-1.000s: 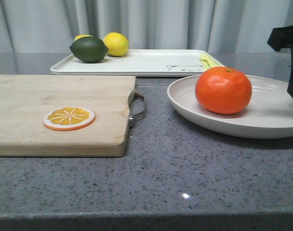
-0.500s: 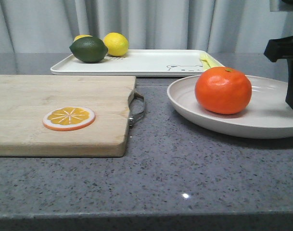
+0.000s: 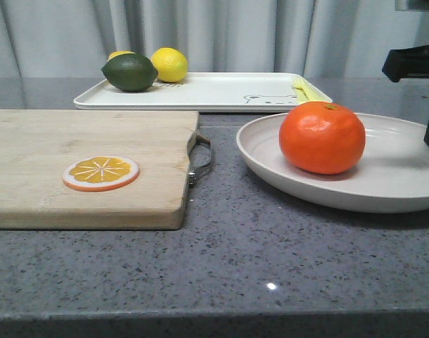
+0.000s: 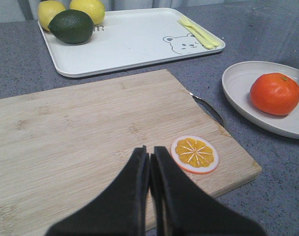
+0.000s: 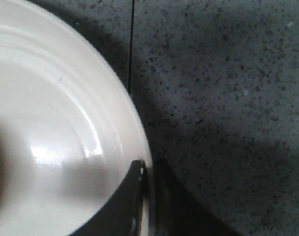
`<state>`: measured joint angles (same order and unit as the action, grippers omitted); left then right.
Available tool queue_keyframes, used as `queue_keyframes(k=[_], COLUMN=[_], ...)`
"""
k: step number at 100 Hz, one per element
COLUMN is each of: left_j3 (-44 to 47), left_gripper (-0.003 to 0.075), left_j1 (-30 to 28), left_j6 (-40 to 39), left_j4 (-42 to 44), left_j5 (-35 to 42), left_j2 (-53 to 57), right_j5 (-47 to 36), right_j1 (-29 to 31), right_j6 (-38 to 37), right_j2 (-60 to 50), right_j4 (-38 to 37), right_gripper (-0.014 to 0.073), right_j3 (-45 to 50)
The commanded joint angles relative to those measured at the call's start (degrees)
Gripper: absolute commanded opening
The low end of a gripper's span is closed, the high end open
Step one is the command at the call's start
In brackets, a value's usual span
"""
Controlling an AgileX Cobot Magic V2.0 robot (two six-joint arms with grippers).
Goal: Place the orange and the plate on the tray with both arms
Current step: 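Lift the plate with the right gripper and carry it onto the white tray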
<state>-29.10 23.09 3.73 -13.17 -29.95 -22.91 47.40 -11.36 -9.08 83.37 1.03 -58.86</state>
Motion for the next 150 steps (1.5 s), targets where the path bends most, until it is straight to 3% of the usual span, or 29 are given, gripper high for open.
queue_keyframes(k=[1, 38, 70, 86, 150], left_j3=[-1.4, -1.4, -1.4, -1.4, -1.4], left_gripper=[-0.0019, -0.0019, -0.0019, -0.0019, -0.0019], left_j1=[-0.1, -0.1, -0.1, -0.1, -0.1], left_j6=[-0.3, -0.3, -0.3, -0.3, -0.3], left_j4=[-0.5, -0.5, -0.5, -0.5, -0.5], left_j5=[4.4, 4.4, 4.5, 4.5, 4.5], left_j2=[-0.3, -0.3, -0.3, -0.3, -0.6], right_j5=[-0.1, -0.2, 1.5, 3.8, 17.8], right_j1=[0.2, 0.7, 4.8, 4.7, 4.7], right_j6=[0.5, -0.1, 8.4, 11.0, 9.7], right_j2=[-1.4, -1.4, 2.9, 9.6, 42.1], right_j4=[-1.0, 1.5, 16.7, 21.1, 21.5], right_gripper=[-0.0065, -0.0069, -0.0069, -0.0069, -0.0069], right_j3=[-1.3, -4.6, -15.7, -25.1, -78.2])
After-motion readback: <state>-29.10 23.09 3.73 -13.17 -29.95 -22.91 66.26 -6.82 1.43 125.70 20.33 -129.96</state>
